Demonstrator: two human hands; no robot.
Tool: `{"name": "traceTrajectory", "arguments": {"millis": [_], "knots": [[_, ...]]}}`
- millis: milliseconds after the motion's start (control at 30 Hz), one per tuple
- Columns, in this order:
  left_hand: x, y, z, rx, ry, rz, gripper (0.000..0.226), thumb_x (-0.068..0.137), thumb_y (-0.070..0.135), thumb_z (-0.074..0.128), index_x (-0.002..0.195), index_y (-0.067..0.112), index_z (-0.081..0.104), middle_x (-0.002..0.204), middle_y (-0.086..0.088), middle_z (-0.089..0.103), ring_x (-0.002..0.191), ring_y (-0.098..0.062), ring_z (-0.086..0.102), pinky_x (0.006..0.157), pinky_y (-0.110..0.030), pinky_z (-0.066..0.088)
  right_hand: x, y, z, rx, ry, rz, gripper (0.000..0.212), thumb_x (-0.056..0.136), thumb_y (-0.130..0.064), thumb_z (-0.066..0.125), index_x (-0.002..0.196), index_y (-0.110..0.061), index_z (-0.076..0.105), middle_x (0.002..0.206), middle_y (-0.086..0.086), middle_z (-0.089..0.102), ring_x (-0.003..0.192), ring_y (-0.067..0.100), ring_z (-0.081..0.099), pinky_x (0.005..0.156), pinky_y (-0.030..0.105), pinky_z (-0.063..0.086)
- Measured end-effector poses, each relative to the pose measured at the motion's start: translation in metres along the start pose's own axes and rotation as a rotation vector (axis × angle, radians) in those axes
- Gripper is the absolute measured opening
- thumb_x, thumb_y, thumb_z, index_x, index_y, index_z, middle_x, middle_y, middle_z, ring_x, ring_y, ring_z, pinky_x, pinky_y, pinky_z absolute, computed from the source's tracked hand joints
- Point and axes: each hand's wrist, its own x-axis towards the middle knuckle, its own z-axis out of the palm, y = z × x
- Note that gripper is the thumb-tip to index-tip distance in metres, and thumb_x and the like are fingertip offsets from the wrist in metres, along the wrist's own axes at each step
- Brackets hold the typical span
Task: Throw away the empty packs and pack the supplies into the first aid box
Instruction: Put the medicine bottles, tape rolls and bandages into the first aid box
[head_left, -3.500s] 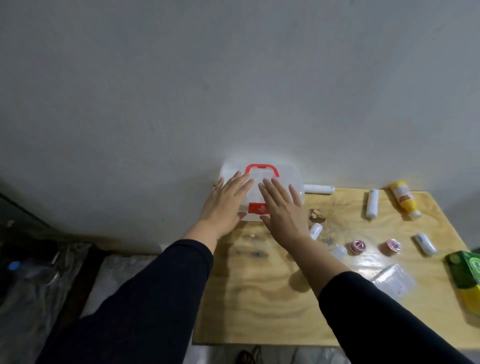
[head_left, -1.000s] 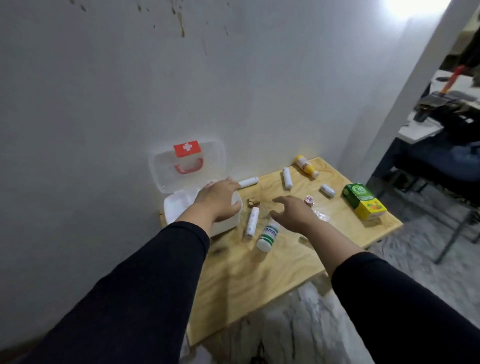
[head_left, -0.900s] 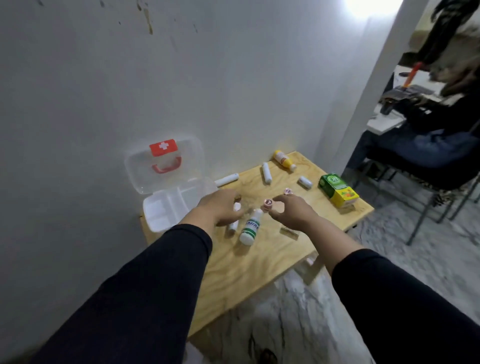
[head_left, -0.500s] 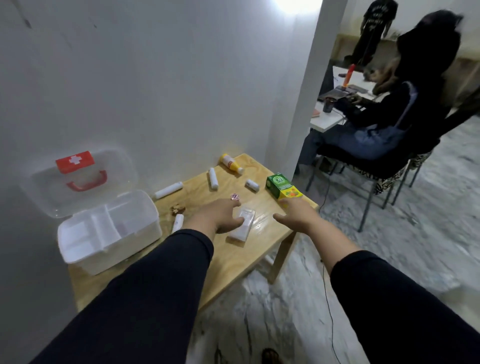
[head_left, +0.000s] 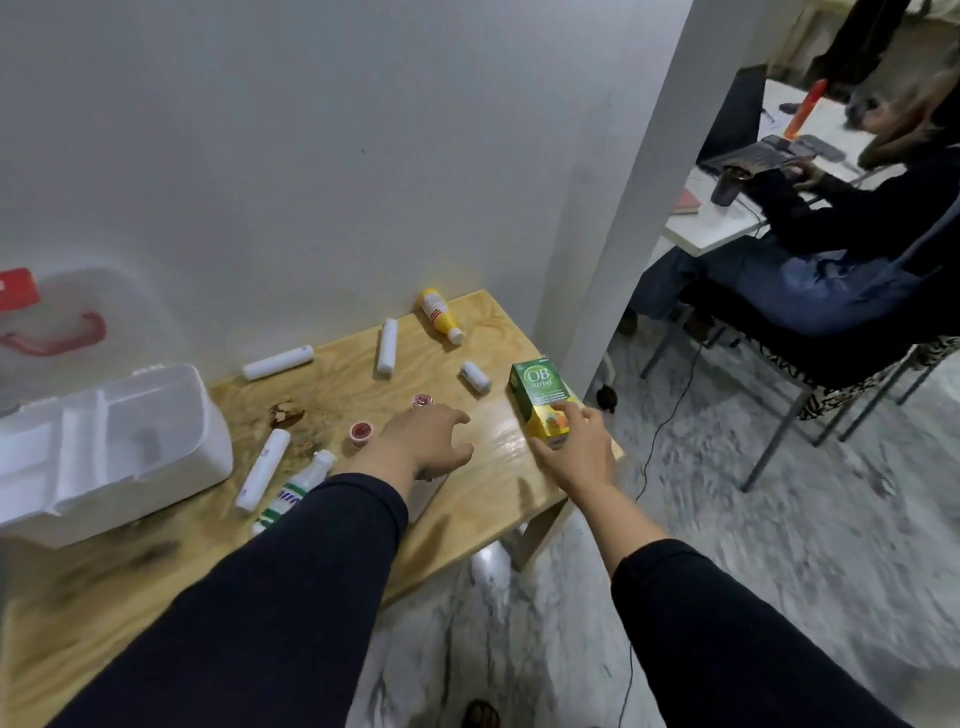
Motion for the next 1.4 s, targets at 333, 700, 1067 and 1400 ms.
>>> {"name": "traceTrajectory", "arguments": {"millis": [333, 700, 1067, 1400], "knots": [[0.004, 0.005, -0.003, -0.017, 0.031, -0.055, 0.057, 0.089, 0.046, 0.05, 0.142, 0.027, 0.042, 0.147, 0.0, 0.045, 0.131, -0.023, 0.047, 0.103, -0.042, 0.044, 0.011, -0.002, -0.02, 0.249, 0.1, -0.016, 0.035, 0.082, -0.014, 0.063, 0.118, -0.015, 0.064, 0.126, 0.009, 0.051, 0.103, 0.02, 0.056, 0.082, 0.021, 0.038], [-0.07, -0.047, -0.048, -0.138, 0.243, -0.242, 0.054, 0.085, 0.043, 0.056, 0.138, 0.032, 0.048, 0.145, 0.0, 0.05, 0.128, -0.025, 0.051, 0.102, -0.04, 0.046, -0.002, -0.111, -0.039, 0.228, -0.016, -0.42, 0.038, 0.078, -0.011, 0.064, 0.116, -0.014, 0.068, 0.13, 0.008, 0.054, 0.118, 0.022, 0.055, 0.091, 0.018, 0.037], [-0.173, -0.172, -0.04, -0.241, 0.342, -0.536, 0.058, 0.09, 0.037, 0.053, 0.145, 0.022, 0.039, 0.153, 0.0, 0.038, 0.139, -0.023, 0.039, 0.111, -0.039, 0.037, -0.064, -0.241, 0.035, 0.071, -0.262, -0.807, 0.043, 0.079, -0.017, 0.067, 0.122, -0.017, 0.064, 0.137, 0.007, 0.047, 0.119, 0.024, 0.054, 0.101, 0.031, 0.043], [-0.189, -0.269, -0.021, -0.253, 0.337, -0.572, 0.083, 0.084, 0.058, 0.058, 0.15, 0.019, 0.027, 0.159, 0.0, 0.021, 0.146, -0.025, 0.024, 0.117, -0.042, 0.027, -0.088, -0.322, 0.111, -0.189, -0.319, -0.895, 0.042, 0.085, -0.022, 0.062, 0.127, -0.015, 0.061, 0.135, 0.011, 0.043, 0.121, 0.028, 0.05, 0.099, 0.033, 0.044]]}}
